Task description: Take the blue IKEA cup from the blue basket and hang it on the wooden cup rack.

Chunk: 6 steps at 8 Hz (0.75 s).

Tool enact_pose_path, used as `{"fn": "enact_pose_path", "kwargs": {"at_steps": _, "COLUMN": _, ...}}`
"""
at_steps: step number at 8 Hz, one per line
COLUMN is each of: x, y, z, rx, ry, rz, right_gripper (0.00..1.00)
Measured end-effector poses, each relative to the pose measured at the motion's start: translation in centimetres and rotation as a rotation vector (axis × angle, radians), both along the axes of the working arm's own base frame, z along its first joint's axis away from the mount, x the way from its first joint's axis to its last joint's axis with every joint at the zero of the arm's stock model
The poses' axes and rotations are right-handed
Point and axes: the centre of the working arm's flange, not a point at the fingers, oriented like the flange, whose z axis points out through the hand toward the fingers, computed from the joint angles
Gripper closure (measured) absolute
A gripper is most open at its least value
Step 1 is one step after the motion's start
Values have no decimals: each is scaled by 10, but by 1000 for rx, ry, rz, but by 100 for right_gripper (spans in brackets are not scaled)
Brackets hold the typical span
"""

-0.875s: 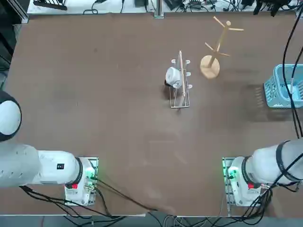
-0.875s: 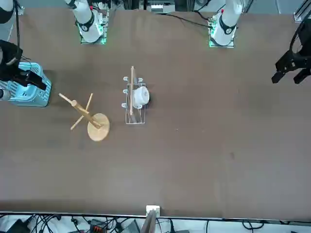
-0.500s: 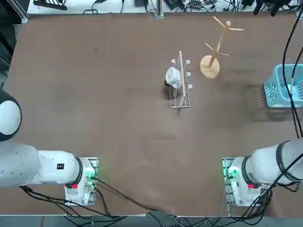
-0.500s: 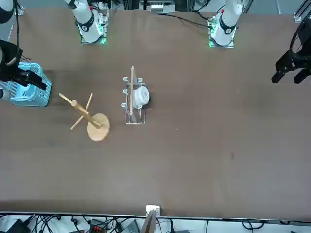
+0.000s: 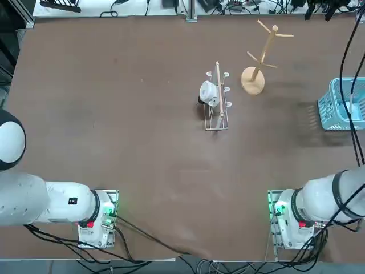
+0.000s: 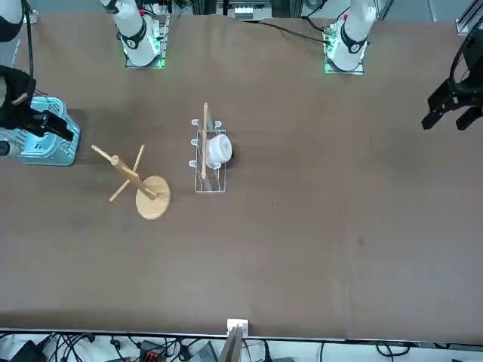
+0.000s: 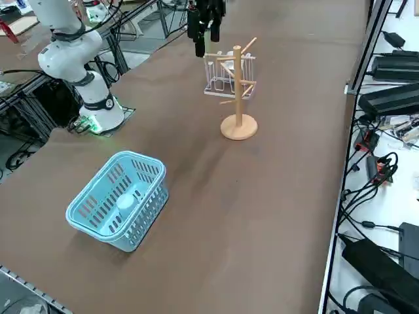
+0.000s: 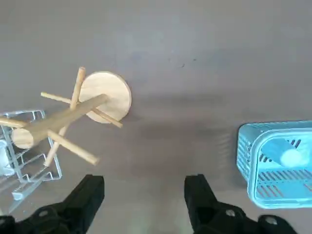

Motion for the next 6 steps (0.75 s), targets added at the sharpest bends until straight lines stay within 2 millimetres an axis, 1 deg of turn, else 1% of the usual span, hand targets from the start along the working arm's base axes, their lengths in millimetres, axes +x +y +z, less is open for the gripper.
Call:
{"fn": "enact_pose_path", "kwargs": {"at_steps": 1, "x": 2, "y": -21, "z": -13, "rx": 12, "ry": 24, "rz": 51, "right_gripper": 0}}
{"fn": "enact_pose_path", "kwargs": {"at_steps": 2, "x": 0, "y": -55, "z": -30, "rx": 28, "ry": 59, "rz": 87, "right_gripper": 0}}
{"fn": "enact_pose_path", "kwargs": {"at_steps": 3, "x": -10, "y": -96, "z": -50, "rx": 47, "ry": 87, "rz": 95, "right_gripper": 0}}
{"fn": "enact_pose_path", "kwargs": {"at_steps": 4, "x": -24, "y": -138, "z": -72, "rx": 60, "ry": 81, "rz": 101, "right_gripper": 0}}
{"fn": "enact_pose_path", "kwargs": {"at_steps": 5, "x": -43, "y": -172, "z": -91, "rx": 59, "ry": 48, "rz": 117, "right_gripper": 0}}
{"fn": "enact_pose_path", "kwargs": {"at_steps": 6, "x": -66, "y": -200, "z": -110, "rx": 53, "ry": 12, "rz": 130, "right_gripper": 0}}
